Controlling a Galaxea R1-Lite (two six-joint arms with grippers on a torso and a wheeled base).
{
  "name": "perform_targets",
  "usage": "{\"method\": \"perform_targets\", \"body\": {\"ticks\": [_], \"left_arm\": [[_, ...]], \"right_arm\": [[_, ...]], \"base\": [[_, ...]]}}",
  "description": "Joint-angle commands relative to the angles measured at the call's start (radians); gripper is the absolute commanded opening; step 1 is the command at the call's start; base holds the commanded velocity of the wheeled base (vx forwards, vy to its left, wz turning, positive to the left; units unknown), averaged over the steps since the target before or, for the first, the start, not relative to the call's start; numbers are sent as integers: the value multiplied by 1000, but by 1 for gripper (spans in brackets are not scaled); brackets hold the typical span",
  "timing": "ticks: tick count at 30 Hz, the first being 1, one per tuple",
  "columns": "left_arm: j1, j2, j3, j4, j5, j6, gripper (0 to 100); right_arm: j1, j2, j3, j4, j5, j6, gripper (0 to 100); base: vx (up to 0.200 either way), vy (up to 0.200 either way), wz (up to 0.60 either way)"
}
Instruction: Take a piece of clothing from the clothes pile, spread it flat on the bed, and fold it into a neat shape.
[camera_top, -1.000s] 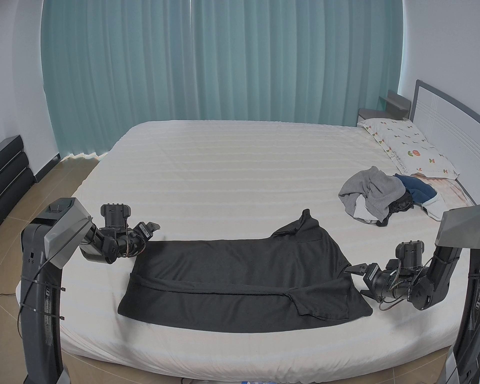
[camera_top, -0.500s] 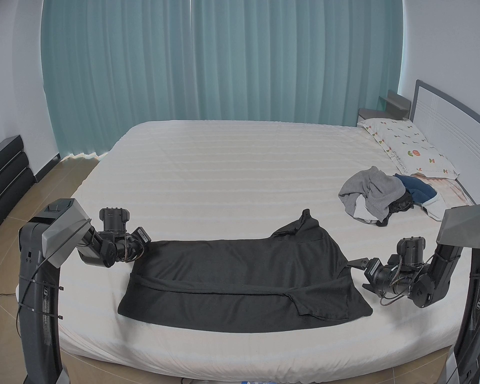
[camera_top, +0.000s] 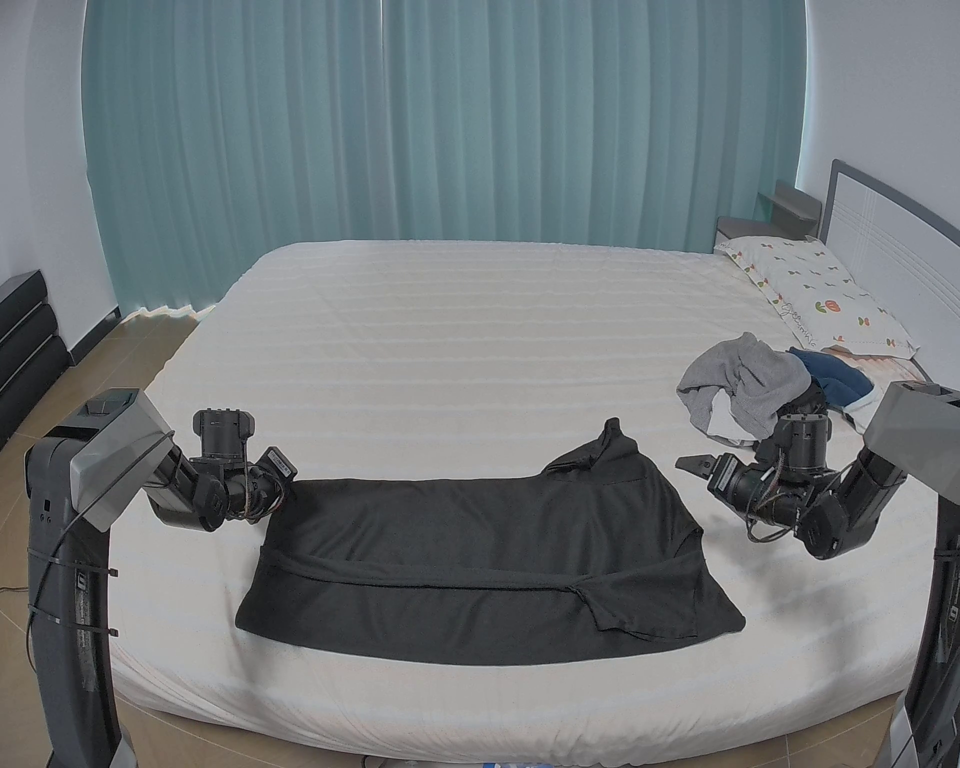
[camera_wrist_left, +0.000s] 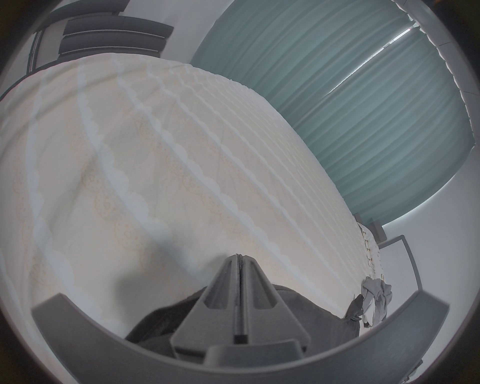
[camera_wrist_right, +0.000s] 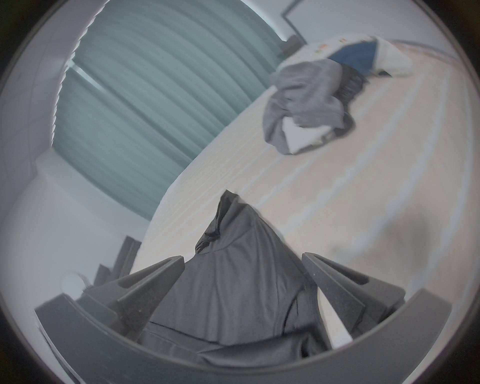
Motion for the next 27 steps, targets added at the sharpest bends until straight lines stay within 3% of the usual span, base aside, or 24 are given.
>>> {"method": "perform_targets", "body": {"ticks": [1, 4, 9, 27], "left_arm": [[-2, -16, 28, -1, -5, -4, 0], [-2, -18, 35, -1, -5, -7, 0], [-2, -23, 42, -1, -5, -7, 0], [-3, -23, 42, -1, -5, -7, 0]], "right_arm": [[38, 162, -309, 184, -15, -103, 100], [45, 232, -476, 303, -17, -101, 100], [54, 314, -635, 385, -17, -100, 100], [54, 413, -760, 395, -55, -55, 100]], "base": [[0, 0, 0], [0, 0, 0], [0, 0, 0], [0, 0, 0]]}}
